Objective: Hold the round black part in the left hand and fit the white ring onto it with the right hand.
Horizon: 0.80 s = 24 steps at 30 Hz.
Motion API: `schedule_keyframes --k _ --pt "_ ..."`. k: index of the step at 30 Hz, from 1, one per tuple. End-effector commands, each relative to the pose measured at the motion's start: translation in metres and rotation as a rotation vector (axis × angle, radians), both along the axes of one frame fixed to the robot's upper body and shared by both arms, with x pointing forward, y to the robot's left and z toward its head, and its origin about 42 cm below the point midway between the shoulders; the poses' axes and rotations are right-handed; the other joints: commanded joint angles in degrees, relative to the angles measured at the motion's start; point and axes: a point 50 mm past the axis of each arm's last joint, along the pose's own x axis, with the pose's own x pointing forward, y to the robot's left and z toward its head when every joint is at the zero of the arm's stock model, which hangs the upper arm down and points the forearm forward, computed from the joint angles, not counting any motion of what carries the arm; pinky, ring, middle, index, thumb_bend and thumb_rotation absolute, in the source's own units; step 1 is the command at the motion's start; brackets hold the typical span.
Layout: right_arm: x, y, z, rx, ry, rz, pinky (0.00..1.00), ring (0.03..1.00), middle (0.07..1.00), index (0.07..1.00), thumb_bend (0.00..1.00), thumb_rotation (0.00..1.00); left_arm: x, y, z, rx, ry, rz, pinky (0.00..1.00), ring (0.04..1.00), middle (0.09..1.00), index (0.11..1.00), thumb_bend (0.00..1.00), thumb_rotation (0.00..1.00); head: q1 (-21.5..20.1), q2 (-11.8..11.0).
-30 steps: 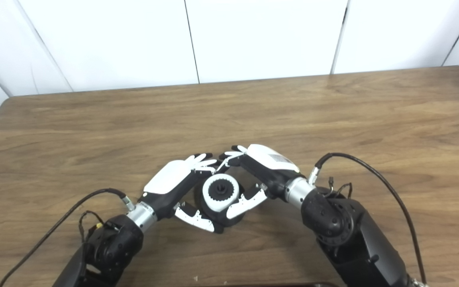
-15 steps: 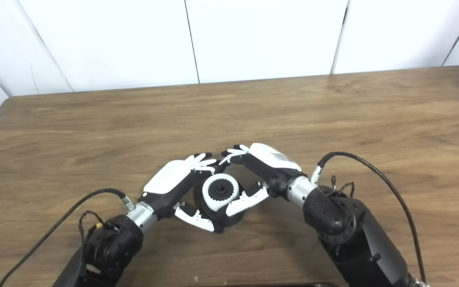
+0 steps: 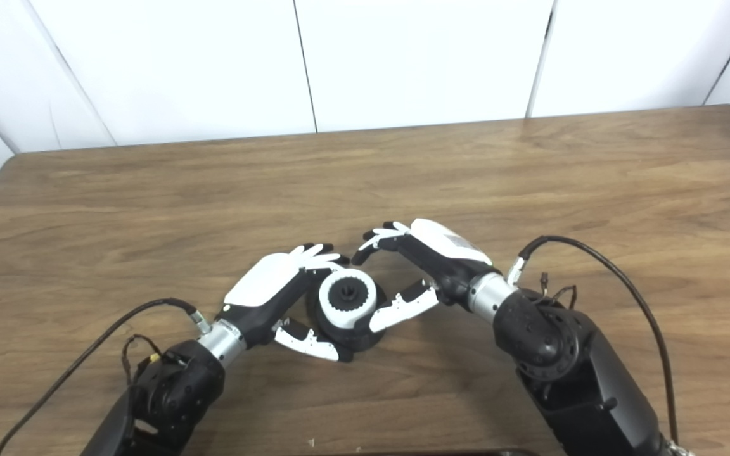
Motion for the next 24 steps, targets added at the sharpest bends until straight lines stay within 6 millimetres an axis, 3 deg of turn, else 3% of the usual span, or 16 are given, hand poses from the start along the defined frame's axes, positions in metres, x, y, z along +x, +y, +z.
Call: schedule_keyframes --k 1,18,24 --pt "0.008 -0.001 0.021 0.017 -0.077 -0.001 1.0 0.992 0.92 0.749 1.0 0.44 0.006 0.007 0.015 -0.009 -0.056 0.02 1.0 0.969 0.885 0.752 0.95 0.41 -0.1 0.0" --pt "0.015 -0.017 0.03 0.007 -0.104 -0.04 0.98 0.983 0.924 0.78 1.0 0.47 0.009 0.043 0.03 -0.046 -0.007 0.073 0.99 0.965 0.906 0.821 1.0 0.42 -0.2 -0.4" --pt "0.02 -0.023 0.035 0.014 -0.116 -0.059 0.98 0.988 0.921 0.773 1.0 0.44 0.012 0.053 0.035 -0.038 0.013 0.062 0.92 0.969 0.912 0.857 1.0 0.45 -0.2 -0.7"
